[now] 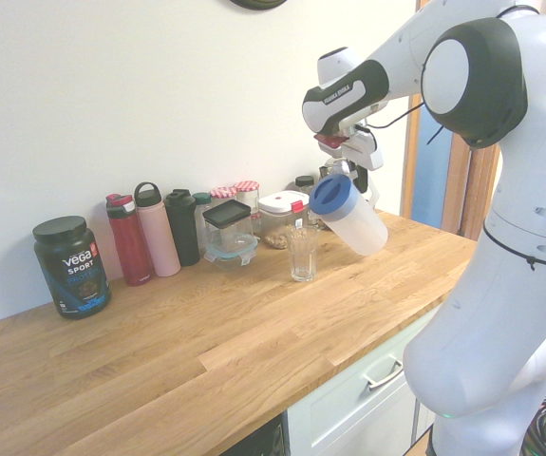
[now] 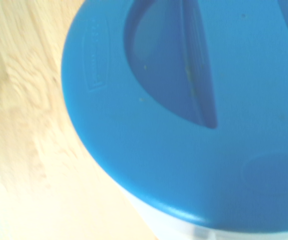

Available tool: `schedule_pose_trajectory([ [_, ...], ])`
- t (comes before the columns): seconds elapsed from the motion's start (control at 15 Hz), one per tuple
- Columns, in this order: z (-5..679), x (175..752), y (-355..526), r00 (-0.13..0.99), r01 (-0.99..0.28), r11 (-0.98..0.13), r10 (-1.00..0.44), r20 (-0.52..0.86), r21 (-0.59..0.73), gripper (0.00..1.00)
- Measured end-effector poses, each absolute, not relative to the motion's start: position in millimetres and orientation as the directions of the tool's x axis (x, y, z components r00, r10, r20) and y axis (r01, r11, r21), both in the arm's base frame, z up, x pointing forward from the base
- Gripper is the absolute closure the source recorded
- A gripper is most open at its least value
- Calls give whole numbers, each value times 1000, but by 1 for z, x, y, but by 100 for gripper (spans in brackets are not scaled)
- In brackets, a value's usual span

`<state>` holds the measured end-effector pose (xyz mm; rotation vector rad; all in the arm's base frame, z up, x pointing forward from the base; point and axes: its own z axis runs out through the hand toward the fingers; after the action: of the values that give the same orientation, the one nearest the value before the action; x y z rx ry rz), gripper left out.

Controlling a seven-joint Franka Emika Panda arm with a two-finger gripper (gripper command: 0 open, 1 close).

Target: Pour me some water

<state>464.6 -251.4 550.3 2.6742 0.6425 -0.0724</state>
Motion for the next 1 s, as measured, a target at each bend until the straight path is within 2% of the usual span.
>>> schedule_pose_trajectory([
  [0.6,565,475,-234,855,513,-690,464,-232,511,100],
  [1.0,561,478,-213,834,541,-632,487,-259,555,100],
])
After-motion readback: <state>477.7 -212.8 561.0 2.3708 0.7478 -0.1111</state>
